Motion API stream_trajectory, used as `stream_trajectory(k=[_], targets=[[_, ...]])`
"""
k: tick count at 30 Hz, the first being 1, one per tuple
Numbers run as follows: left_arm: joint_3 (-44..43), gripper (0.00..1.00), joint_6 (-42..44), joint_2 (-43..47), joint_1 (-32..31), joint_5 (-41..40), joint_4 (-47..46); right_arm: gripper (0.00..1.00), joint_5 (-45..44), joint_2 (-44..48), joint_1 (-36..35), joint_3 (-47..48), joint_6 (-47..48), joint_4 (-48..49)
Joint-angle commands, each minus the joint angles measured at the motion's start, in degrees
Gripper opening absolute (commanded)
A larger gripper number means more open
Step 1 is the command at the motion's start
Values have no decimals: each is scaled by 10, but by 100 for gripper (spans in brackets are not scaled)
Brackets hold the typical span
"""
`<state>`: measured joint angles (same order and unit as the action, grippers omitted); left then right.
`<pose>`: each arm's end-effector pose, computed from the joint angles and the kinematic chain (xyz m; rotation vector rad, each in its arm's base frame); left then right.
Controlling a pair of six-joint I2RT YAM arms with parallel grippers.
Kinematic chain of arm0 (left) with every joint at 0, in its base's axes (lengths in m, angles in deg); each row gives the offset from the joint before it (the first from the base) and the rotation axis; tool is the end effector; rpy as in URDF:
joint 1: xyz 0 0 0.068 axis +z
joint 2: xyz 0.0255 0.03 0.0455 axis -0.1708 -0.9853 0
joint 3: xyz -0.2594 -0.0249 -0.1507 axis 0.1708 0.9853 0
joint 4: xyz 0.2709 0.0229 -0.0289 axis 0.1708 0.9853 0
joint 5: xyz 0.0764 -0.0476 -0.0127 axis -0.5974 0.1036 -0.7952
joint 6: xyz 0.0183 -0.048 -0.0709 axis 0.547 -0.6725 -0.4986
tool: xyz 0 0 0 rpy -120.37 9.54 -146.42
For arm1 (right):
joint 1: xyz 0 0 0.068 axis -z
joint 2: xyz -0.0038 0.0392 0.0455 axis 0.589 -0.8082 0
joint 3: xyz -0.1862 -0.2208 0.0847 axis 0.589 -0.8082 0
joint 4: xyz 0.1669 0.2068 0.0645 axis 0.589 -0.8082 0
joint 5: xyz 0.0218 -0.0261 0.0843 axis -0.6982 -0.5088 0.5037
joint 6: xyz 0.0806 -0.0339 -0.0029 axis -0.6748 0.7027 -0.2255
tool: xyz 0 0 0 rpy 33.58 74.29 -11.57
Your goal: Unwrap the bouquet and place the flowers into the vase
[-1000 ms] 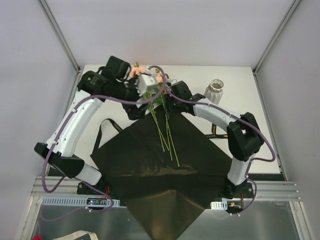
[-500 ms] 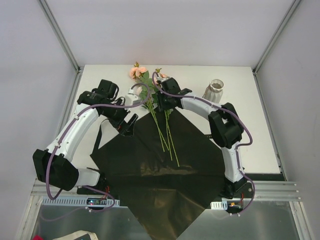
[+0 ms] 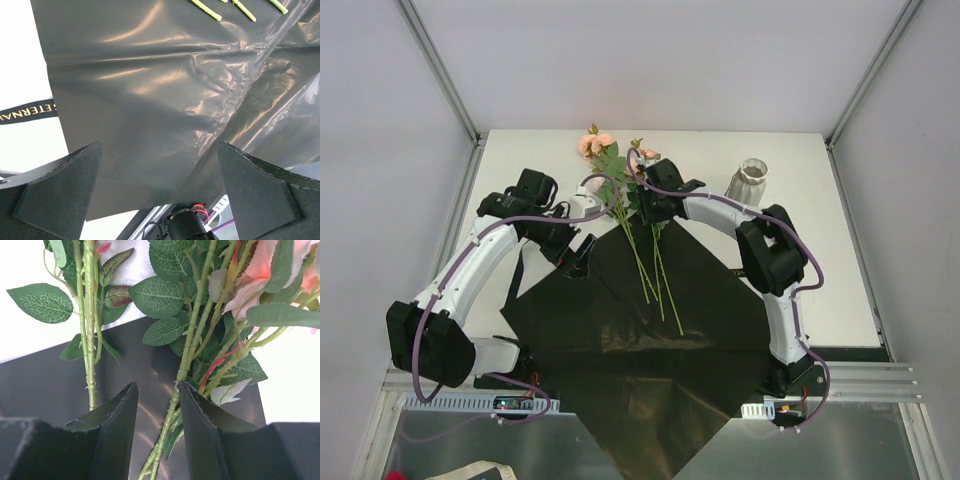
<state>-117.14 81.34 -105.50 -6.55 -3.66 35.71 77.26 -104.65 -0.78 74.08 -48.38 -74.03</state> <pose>0.2503 -0.1152 0.2973 1.0784 2.2967 -0.6472 0.4254 0.3230 0.1817 -0.8043 2.2398 0.3467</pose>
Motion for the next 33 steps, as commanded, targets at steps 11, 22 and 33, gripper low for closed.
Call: stream_trajectory(k=[11,22,33], targets=[[16,99,-13,26,6,8,-15,39,6,82,5,-20,4,16],[3,99,-15,16,8,10,-15,42,-4,100,7,-27,18,10],[11,99,-5,22,12,5,-19,41,-8,32,7,22,23,-14]])
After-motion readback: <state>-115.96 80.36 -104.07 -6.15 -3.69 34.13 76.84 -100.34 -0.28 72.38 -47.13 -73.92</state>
